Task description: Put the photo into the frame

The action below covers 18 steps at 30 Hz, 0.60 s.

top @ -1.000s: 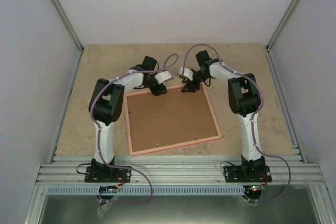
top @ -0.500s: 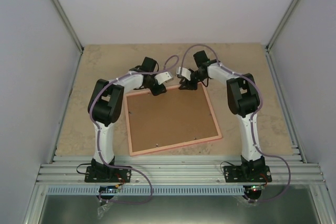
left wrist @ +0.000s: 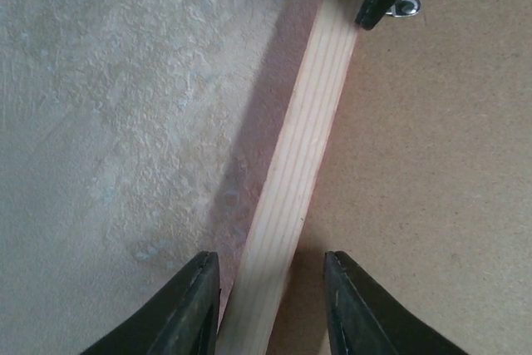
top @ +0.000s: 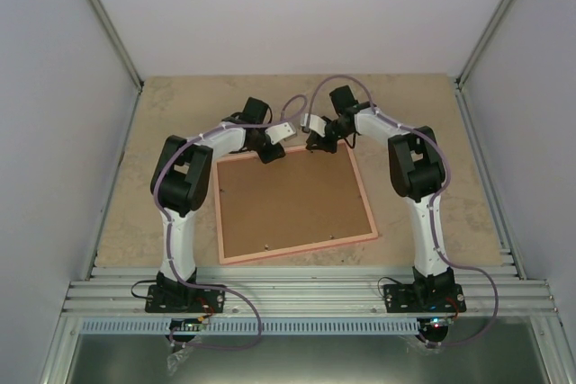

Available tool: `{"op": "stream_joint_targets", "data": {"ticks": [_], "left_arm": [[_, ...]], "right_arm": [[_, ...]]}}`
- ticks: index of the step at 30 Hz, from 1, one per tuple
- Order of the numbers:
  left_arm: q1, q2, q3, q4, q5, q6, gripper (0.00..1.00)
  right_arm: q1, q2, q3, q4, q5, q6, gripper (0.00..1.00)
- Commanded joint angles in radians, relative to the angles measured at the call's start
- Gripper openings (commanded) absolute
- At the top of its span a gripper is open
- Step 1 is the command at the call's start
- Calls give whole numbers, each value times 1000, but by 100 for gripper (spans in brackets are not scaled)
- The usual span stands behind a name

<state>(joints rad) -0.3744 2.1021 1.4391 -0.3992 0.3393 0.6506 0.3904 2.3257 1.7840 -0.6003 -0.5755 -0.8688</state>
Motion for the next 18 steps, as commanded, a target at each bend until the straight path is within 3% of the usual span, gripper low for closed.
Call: {"op": "stream_joint_targets", "data": {"ticks": [1, 4, 10, 14, 18], "left_arm": [[27, 42, 9, -52, -37, -39, 39], [58, 44, 74, -53, -7, -100, 43], [130, 3, 171, -34, 17, -228, 60], [134, -92, 87, -28, 62, -159, 65], [120, -230, -63, -88, 163, 26, 67]], "right_arm": [[-4, 43, -54, -55, 151, 54, 15], [-22, 39, -54, -41, 183, 82, 9], [-99, 35, -43, -18, 235, 170, 3], [-149, 26, -44, -16, 220, 197, 2], [-168, 15, -34, -5, 196, 199, 7]]}}
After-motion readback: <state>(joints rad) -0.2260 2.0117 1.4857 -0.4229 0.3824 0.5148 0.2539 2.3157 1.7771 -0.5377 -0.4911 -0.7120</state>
